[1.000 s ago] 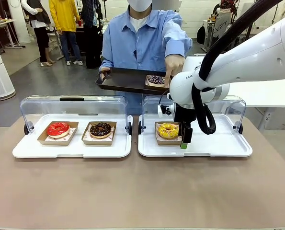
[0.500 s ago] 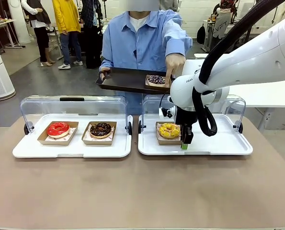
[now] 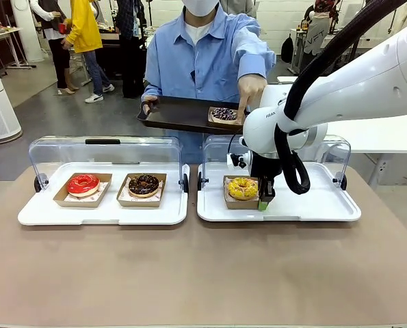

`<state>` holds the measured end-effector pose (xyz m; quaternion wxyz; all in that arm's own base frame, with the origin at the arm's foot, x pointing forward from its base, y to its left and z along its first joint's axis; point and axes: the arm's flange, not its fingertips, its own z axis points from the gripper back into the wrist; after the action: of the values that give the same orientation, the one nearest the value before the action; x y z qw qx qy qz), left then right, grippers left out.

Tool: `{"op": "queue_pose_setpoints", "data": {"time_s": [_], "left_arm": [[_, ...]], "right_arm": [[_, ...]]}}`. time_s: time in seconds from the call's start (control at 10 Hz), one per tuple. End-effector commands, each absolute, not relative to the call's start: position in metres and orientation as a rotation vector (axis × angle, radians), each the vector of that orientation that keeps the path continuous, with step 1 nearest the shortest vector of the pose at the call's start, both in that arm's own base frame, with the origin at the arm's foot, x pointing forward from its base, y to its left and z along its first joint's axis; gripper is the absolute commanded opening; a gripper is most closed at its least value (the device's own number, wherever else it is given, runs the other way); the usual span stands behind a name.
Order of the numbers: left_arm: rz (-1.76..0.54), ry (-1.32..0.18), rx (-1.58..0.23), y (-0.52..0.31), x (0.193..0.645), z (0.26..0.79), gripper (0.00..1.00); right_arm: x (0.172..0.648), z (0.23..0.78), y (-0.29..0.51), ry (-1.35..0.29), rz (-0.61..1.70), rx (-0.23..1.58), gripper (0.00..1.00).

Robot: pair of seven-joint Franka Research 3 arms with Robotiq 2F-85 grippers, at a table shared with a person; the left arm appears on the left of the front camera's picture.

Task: Provide the desired donut to the person.
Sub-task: Pick up and lift the Paper togo box containing the Donut pointed at by the person.

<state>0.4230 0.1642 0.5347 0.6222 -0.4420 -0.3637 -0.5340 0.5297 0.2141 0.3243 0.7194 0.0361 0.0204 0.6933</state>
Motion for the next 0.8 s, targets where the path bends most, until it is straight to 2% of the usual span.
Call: {"op": "queue_pose_setpoints", "data": {"time_s": [0.0, 0.7], "left_arm": [[-1.230, -0.838, -1.018, 0.165, 0.421, 0.536, 1.00], [-1.230, -0.838, -1.018, 0.165, 0.421, 0.536, 1.00]], "right_arm": [[0.537, 0.304, 0.205, 0.070, 1.517, 0.065, 0.00], [0.511, 0.329, 0.224, 0.038, 1.577, 0.024, 0.00]]}}
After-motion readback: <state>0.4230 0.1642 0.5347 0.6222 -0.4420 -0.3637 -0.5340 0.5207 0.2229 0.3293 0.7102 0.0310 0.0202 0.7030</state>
